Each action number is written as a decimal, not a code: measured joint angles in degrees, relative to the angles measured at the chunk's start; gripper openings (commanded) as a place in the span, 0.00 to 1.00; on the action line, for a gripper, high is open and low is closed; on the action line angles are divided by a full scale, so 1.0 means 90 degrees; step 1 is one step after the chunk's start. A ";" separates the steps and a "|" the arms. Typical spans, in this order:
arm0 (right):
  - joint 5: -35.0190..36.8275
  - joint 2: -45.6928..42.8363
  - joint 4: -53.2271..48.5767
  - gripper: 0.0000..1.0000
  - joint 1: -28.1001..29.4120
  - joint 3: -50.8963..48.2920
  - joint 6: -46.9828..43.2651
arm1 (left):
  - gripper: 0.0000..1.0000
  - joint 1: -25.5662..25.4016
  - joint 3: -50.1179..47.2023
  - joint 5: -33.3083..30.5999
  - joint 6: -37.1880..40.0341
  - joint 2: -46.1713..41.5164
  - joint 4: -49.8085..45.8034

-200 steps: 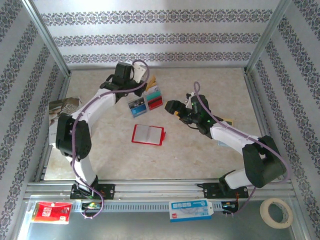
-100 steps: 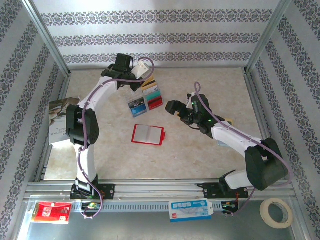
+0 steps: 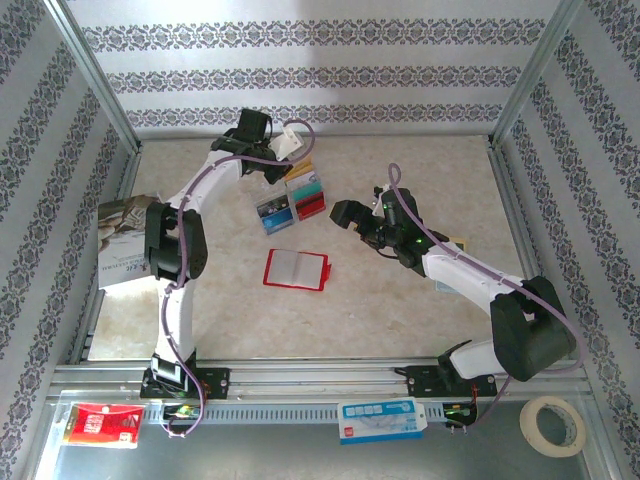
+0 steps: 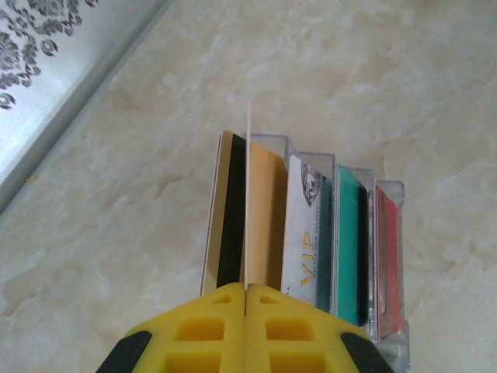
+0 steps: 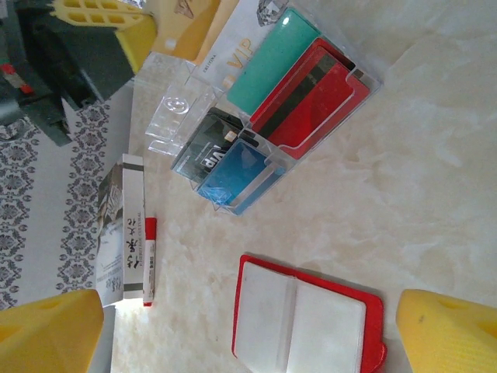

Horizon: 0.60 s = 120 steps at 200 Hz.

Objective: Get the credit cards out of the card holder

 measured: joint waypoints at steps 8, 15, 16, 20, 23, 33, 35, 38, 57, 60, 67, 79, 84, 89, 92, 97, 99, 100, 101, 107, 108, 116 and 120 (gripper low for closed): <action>0.0005 0.0000 0.0000 0.97 -0.0002 0.0000 0.0002 | 0.00 0.0000 0.0010 -0.0002 0.0027 0.0019 -0.0051; 0.0005 0.0000 0.0000 0.97 -0.0002 0.0000 0.0005 | 0.00 0.0000 0.0019 -0.0002 0.0056 0.0029 -0.0087; 0.0005 0.0000 0.0000 0.97 -0.0002 0.0000 0.0005 | 0.00 0.0000 0.0019 -0.0002 0.0061 0.0029 -0.0092; 0.0005 0.0000 0.0000 0.97 -0.0002 0.0000 0.0005 | 0.00 0.0000 0.0024 -0.0002 0.0075 0.0029 -0.0112; 0.0007 0.0000 0.0000 0.97 -0.0002 0.0000 0.0005 | 0.00 0.0000 0.0024 -0.0002 0.0092 0.0032 -0.0119; 0.0005 0.0000 0.0000 0.97 -0.0002 0.0000 0.0005 | 0.00 0.0000 0.0032 -0.0002 0.0136 0.0032 -0.0146; 0.0005 0.0000 0.0000 0.97 -0.0002 0.0000 0.0005 | 0.00 0.0000 0.0034 -0.0002 0.0143 0.0032 -0.0148; 0.0005 0.0000 0.0000 0.96 -0.0002 0.0000 0.0005 | 0.00 0.0000 0.0034 -0.0002 0.0148 0.0032 -0.0153; 0.0002 0.0017 0.0000 0.96 -0.0002 0.0015 0.0017 | 0.02 0.0002 0.0041 -0.0002 0.0189 0.0034 -0.0168; 0.0000 0.0032 0.0002 0.96 0.0000 0.0022 0.0024 | 0.03 0.0002 0.0046 0.0000 0.0189 0.0036 -0.0172; 0.0000 0.0068 0.0002 0.96 -0.0002 0.0046 0.0029 | 0.04 0.0002 0.0063 -0.0002 0.0189 0.0044 -0.0177; 0.0000 0.0129 0.0007 0.96 -0.0002 0.0066 0.0032 | 0.08 0.0002 0.0119 -0.0002 0.0189 0.0083 -0.0197; 0.0000 0.0146 0.0005 0.96 -0.0002 0.0068 0.0032 | 0.11 0.0002 0.0143 -0.0002 0.0189 0.0104 -0.0197; 0.0000 0.0163 0.0005 0.96 0.0000 0.0068 0.0039 | 0.14 0.0002 0.0175 -0.0002 0.0187 0.0126 -0.0209; 0.0000 0.0170 0.0005 0.96 -0.0002 0.0068 0.0051 | 0.16 0.0002 0.0192 -0.0007 0.0189 0.0141 -0.0209; 0.0000 0.0180 0.0005 0.96 0.0000 0.0068 0.0053 | 0.18 0.0002 0.0216 -0.0034 0.0189 0.0163 -0.0206; -0.0002 0.0180 0.0005 0.96 -0.0002 0.0068 0.0053 | 0.19 0.0002 0.0226 -0.0049 0.0180 0.0175 -0.0209; 0.0000 0.0182 0.0005 0.96 -0.0002 0.0068 0.0053 | 0.19 0.0002 0.0231 -0.0053 0.0175 0.0180 -0.0209; 0.0000 0.0182 0.0005 0.96 0.0000 0.0068 0.0053 | 0.20 0.0002 0.0233 -0.0056 0.0170 0.0182 -0.0209; -0.0002 0.0185 0.0005 0.96 -0.0002 0.0068 0.0056 | 0.21 0.0002 0.0248 -0.0097 0.0151 0.0206 -0.0204; -0.0002 0.0185 0.0005 0.96 0.0000 0.0068 0.0056 | 0.21 0.0002 0.0248 -0.0100 0.0146 0.0211 -0.0204; -0.0002 0.0185 0.0005 0.96 0.0000 0.0070 0.0058 | 0.24 0.0005 0.0248 -0.0138 0.0136 0.0228 -0.0204; -0.0002 0.0185 0.0005 0.96 0.0000 0.0070 0.0056 | 0.25 0.0005 0.0248 -0.0148 0.0131 0.0238 -0.0204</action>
